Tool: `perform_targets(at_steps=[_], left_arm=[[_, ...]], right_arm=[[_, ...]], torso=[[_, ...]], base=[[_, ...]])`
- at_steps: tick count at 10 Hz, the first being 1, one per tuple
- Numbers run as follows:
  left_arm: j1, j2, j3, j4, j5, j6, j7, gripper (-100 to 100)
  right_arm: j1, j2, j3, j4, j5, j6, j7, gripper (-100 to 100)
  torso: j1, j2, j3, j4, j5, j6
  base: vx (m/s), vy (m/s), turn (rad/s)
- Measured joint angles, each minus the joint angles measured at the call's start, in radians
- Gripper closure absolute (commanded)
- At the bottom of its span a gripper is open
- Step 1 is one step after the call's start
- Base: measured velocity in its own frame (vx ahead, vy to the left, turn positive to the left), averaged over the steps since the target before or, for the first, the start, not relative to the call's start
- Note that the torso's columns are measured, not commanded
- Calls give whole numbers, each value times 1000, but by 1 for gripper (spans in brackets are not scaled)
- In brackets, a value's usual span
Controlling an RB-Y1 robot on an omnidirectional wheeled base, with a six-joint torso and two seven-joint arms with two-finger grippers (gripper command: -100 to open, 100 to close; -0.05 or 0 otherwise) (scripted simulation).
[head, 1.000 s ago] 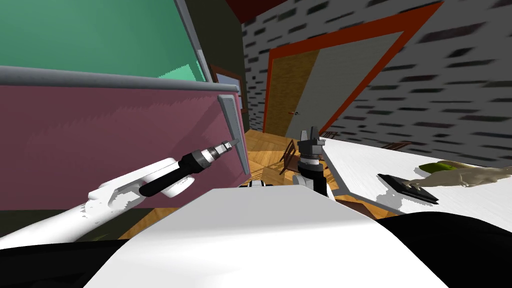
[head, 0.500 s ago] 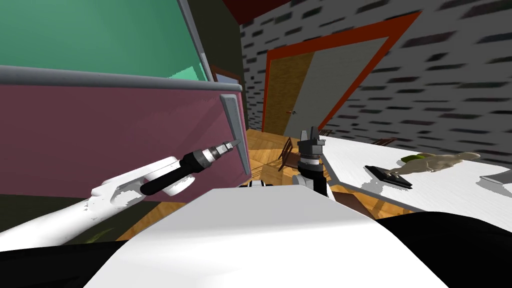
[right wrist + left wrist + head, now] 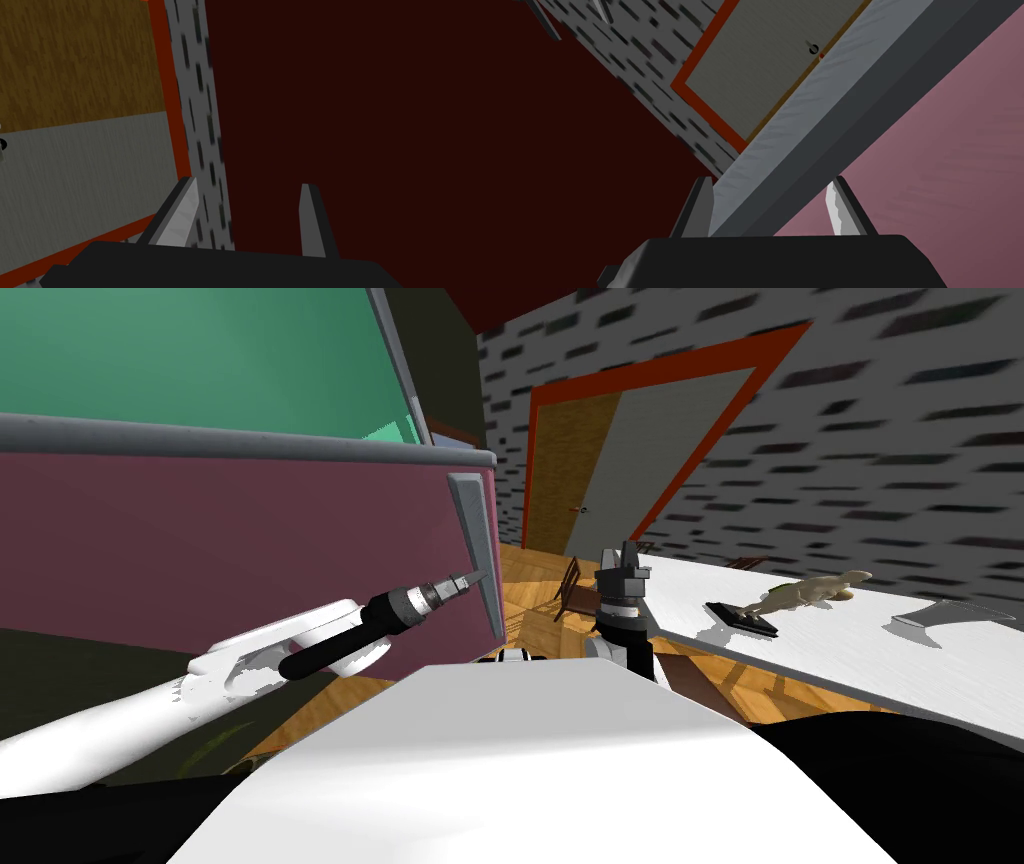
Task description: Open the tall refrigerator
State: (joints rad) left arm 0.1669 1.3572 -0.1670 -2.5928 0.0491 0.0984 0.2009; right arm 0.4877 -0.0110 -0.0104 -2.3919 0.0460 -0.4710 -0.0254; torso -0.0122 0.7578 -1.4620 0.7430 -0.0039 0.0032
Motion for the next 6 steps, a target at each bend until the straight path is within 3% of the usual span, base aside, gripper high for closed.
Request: perform_targets(at_steps=[1,2,4,6], left_arm=[[-8,4,-9,4,-4,-16,3,100],[-33,2,-39,4,-16,-28,2,100],[-11,15,-26,-2,-29,-68,7,100],[-40,17,-55,7,-33,-83,11,100]], right_arm=[[0,0,0,0,0,0,0,0],[0,0,0,0,0,0,0,0],[0,0,0,0,0,0,0,0],[0,0,0,0,0,0,0,0]], torso=[[0,2,1,0,1,-2],[0,5,4,-1,1,0],[0,8,8,-2,2,-1],[-3,6,7,-2,0,-1]], base=[[-147,58,17],[-145,25,-44],[-145,40,-45],[-48,-4,24]])
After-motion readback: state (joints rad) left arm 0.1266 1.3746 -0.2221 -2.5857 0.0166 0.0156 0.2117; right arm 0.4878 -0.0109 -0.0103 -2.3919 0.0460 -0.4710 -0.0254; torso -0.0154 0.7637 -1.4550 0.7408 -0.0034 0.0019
